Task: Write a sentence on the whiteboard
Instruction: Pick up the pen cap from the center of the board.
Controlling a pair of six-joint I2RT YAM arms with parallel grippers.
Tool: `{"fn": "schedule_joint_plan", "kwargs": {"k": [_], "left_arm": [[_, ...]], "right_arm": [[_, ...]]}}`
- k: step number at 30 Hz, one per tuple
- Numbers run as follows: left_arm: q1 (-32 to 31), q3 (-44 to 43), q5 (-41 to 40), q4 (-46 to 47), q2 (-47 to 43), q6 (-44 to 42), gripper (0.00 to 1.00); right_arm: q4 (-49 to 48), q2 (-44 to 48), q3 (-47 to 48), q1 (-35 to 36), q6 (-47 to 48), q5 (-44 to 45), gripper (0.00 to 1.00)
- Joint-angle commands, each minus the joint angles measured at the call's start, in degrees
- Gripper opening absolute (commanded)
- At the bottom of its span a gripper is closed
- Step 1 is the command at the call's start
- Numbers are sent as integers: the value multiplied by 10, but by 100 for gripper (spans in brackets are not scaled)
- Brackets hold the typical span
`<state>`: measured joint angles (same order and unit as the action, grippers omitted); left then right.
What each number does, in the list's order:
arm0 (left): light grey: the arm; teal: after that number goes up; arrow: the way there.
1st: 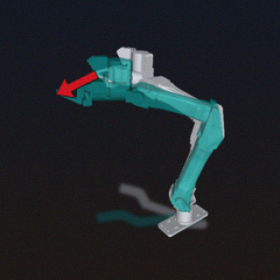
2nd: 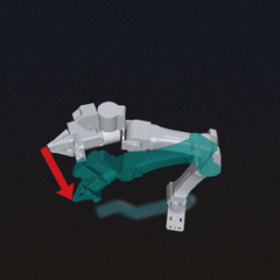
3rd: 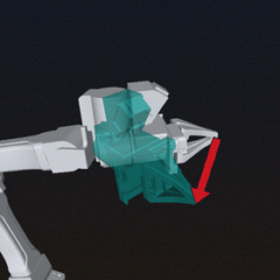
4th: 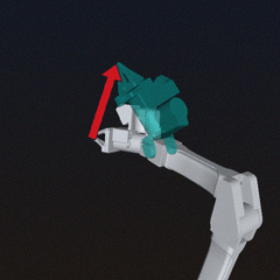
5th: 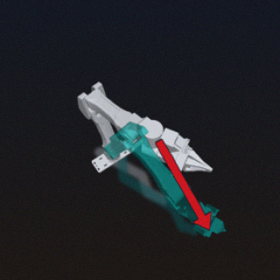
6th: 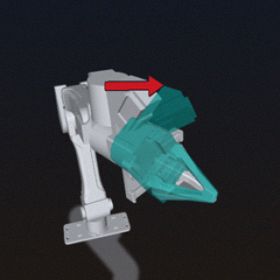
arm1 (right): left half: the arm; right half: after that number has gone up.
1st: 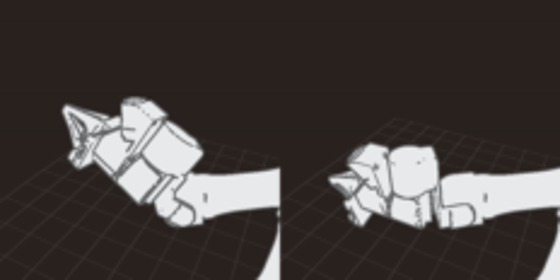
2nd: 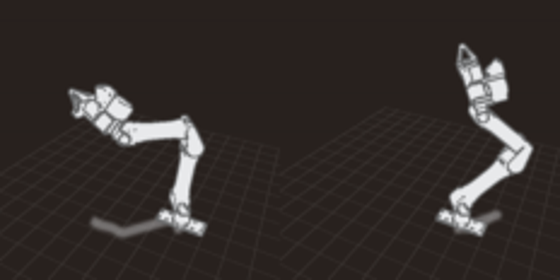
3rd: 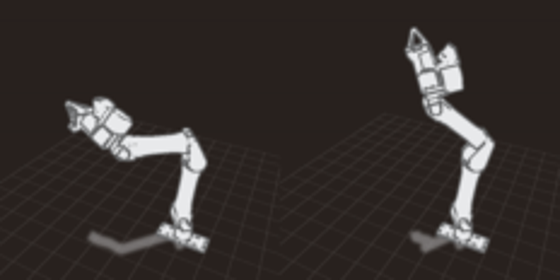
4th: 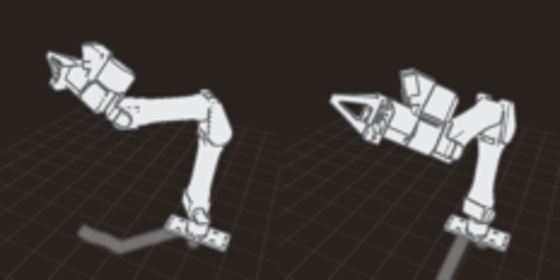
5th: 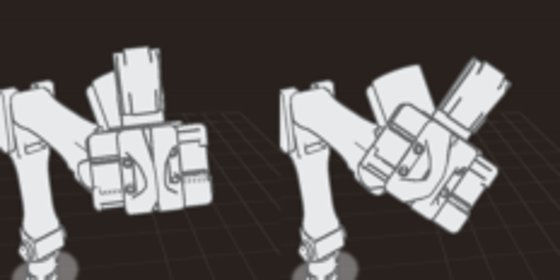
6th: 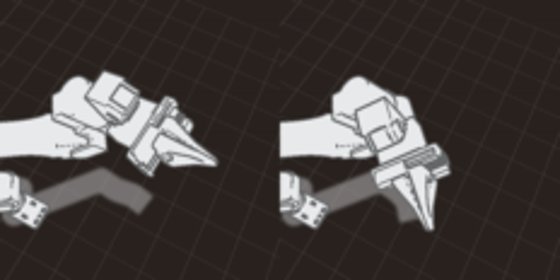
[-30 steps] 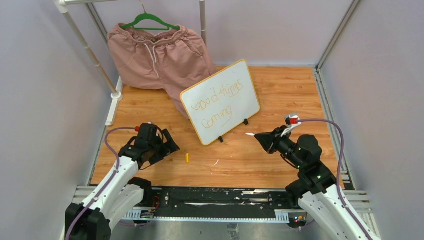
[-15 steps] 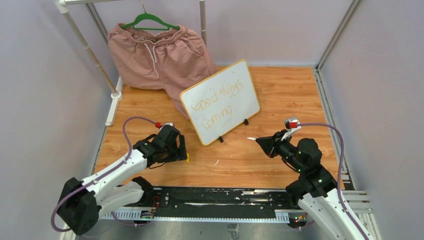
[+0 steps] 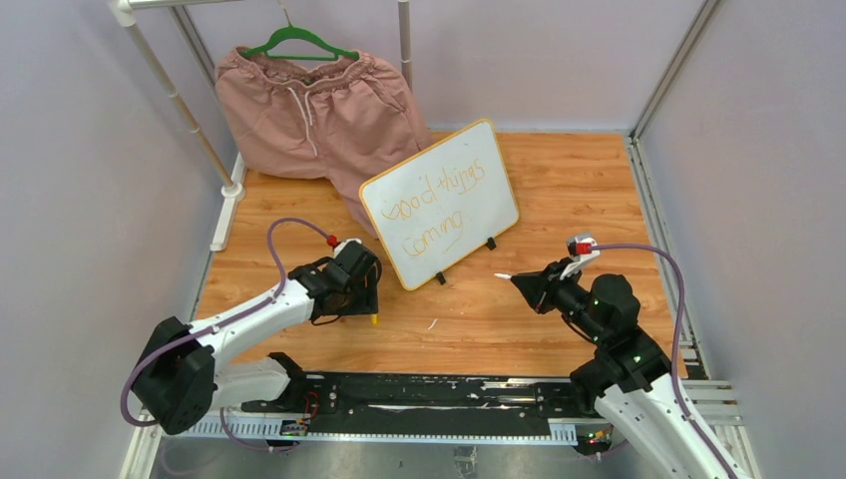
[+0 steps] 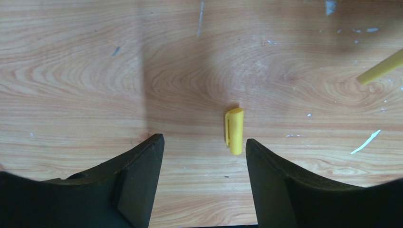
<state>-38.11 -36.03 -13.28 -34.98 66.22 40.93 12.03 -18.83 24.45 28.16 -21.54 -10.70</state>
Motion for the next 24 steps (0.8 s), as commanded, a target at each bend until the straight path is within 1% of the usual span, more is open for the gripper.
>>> {"fn": "schedule_joint_plan", "kwargs": {"k": [1, 8, 12, 18, 24], "left_arm": [[-20, -14, -21, 22, 13, 18, 68], [-43, -29, -52, 25, 60, 58, 66], [-61, -44, -91, 16, 87, 76, 64], [-69, -67, -94, 10, 129, 81, 63], [-76, -80, -98, -1, 156, 85, 57]], "right_arm": [[-5, 2, 1, -6, 3, 10, 0], [-4, -2, 2, -5, -6, 14, 0], [5, -1, 10, -5, -4, 15, 0], [19, 7, 14, -5, 0, 17, 0], [25, 12, 17, -5, 3, 19, 0]]}}
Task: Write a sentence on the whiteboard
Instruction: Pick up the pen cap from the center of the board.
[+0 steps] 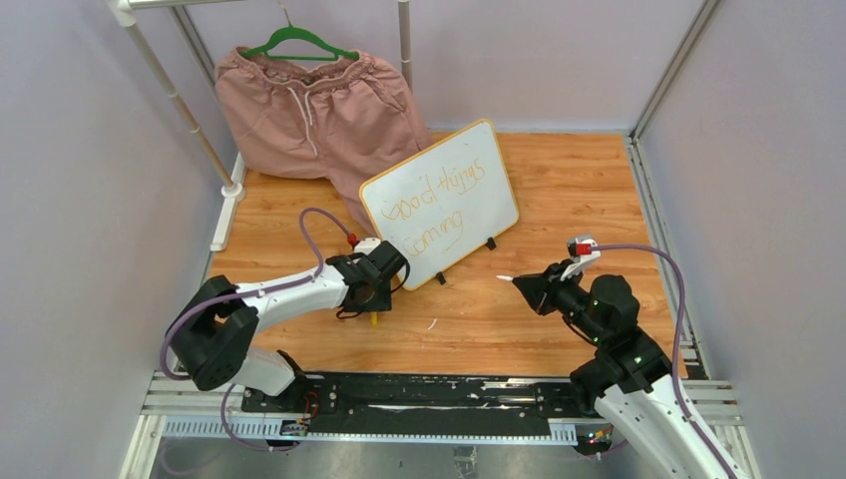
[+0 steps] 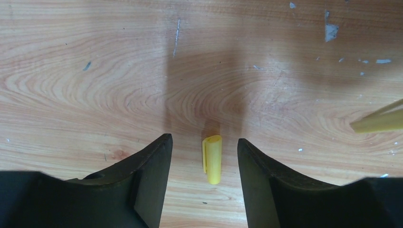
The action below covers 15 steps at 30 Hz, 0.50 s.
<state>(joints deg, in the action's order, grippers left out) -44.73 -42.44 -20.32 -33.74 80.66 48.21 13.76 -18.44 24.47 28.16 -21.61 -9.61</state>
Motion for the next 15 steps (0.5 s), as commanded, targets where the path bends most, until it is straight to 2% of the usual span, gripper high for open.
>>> {"fn": "schedule_joint_plan", "kwargs": {"k": [1, 15], "left_arm": [[-10, -16, -29, -16, 15, 14, 56], [-10, 5, -17, -5, 38, 22, 41]], "right_arm": [[8, 8, 17, -5, 4, 9, 0], [17, 16, 22, -5, 7, 12, 0]]}}
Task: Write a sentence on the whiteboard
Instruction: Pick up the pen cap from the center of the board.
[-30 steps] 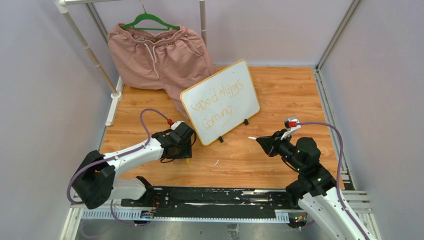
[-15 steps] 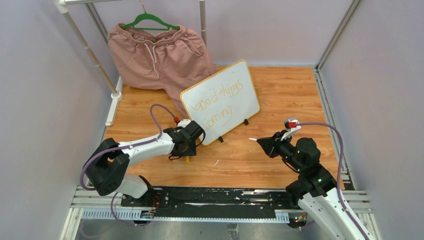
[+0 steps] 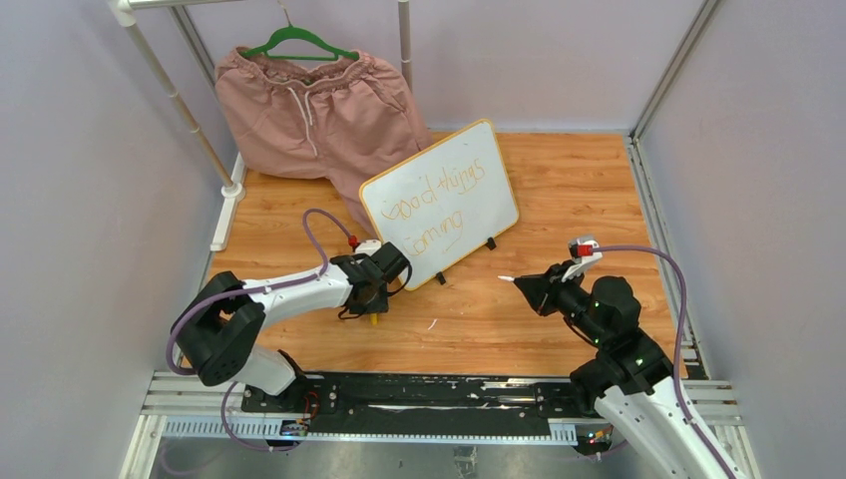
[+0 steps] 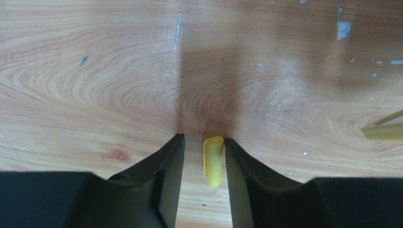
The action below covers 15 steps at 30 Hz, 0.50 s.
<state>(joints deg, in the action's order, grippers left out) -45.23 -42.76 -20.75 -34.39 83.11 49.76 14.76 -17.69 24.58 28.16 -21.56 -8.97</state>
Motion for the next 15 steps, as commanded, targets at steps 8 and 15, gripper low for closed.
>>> {"fn": "schedule_joint_plan", "kwargs": {"k": [8, 15], "left_arm": [[-5, 52, -2, 25, 3, 10, 28], [-5, 71, 2, 32, -14, 15, 16]], "right_arm": [[12, 11, 27, -5, 7, 8, 0], [14, 12, 28, -5, 4, 6, 0]]}}
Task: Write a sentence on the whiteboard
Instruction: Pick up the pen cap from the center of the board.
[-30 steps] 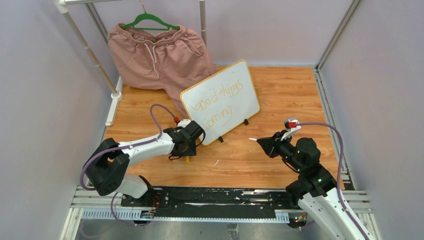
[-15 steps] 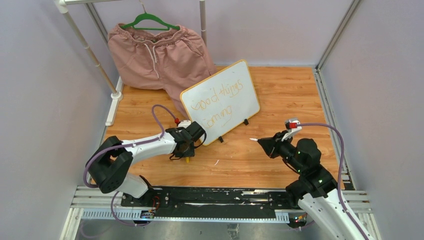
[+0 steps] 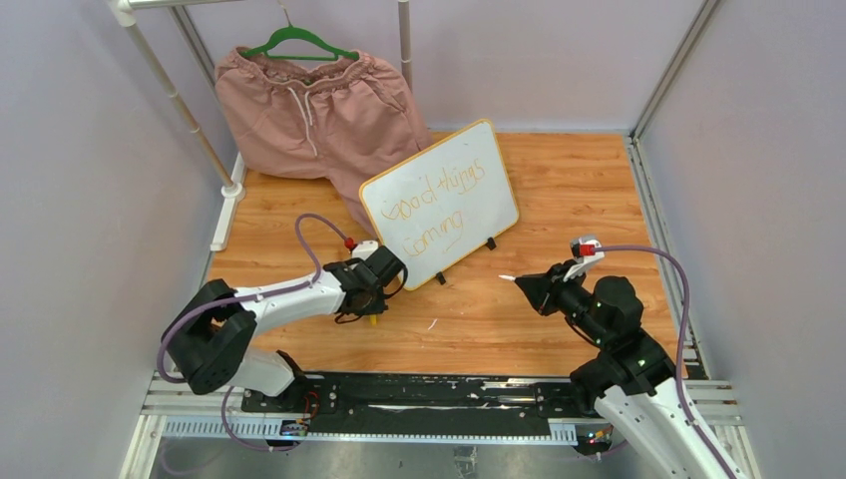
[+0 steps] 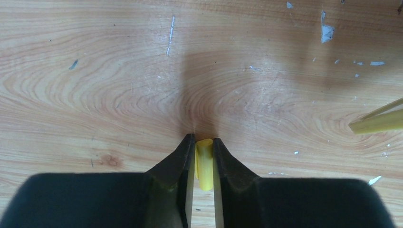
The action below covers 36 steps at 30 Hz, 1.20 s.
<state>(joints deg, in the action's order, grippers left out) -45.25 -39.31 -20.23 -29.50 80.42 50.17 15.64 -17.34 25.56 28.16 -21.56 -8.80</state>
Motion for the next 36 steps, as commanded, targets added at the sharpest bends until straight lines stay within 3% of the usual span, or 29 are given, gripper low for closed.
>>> {"fn": "schedule_joint_plan", "kwargs": {"k": [1, 6, 12, 16, 29, 36], "left_arm": [[-5, 38, -4, -17, 9, 12, 13], [-5, 36, -3, -16, -17, 20, 12], [-5, 24, 2, -38, -24, 11, 39], [-5, 36, 6, -43, -39, 13, 47], [-5, 30, 24, -48, -2, -6, 40], [-5, 54, 41, -28, -2, -1, 29]], "right_arm": [[5, 9, 18, -5, 3, 4, 0], [7, 10, 18, -5, 2, 4, 0], [7, 12, 18, -6, 0, 4, 0], [6, 13, 16, -5, 1, 5, 0], [1, 18, 7, -5, -4, 6, 0], [3, 19, 7, -5, -2, 8, 0]]}}
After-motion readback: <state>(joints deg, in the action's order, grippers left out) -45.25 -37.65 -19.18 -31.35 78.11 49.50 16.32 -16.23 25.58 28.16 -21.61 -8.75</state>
